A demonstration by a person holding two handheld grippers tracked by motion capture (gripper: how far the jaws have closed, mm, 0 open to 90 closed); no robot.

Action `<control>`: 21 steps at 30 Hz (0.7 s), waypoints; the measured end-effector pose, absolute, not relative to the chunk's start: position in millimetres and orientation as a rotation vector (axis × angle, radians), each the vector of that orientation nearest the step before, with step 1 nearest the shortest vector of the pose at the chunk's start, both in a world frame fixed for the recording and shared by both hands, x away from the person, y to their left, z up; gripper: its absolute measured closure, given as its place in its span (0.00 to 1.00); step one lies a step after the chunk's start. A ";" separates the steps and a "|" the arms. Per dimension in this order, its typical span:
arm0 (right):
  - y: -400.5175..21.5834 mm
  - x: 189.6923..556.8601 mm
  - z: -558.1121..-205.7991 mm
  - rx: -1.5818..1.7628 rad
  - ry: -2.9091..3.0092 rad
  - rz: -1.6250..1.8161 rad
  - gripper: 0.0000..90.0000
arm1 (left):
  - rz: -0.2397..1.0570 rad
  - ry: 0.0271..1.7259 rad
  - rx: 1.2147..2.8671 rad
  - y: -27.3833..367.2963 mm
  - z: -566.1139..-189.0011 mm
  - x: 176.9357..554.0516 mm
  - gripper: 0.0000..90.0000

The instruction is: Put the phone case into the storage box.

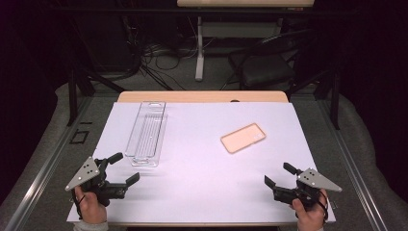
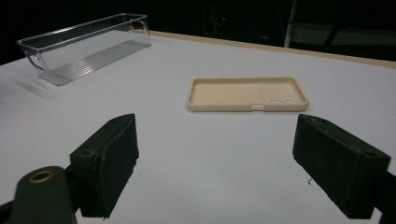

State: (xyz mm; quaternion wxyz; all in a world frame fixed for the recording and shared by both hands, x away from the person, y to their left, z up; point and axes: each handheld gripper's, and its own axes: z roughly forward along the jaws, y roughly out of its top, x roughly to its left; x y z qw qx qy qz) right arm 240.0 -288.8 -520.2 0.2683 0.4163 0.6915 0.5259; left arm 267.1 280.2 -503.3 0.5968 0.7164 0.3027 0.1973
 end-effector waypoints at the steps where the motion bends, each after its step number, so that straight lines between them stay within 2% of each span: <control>1: -288.6 240.4 -520.3 1.124 1.868 1.417 0.15 | 0.459 0.707 1.663 280.0 -503.7 267.1 0.04; 12: -283.3 244.6 -520.3 1.120 1.906 1.376 0.15 | 0.446 0.732 1.669 280.6 -505.3 268.2 0.04; 21: -276.2 249.9 -503.8 1.137 1.926 1.317 0.15 | 0.426 0.755 1.685 279.0 -506.4 268.2 0.04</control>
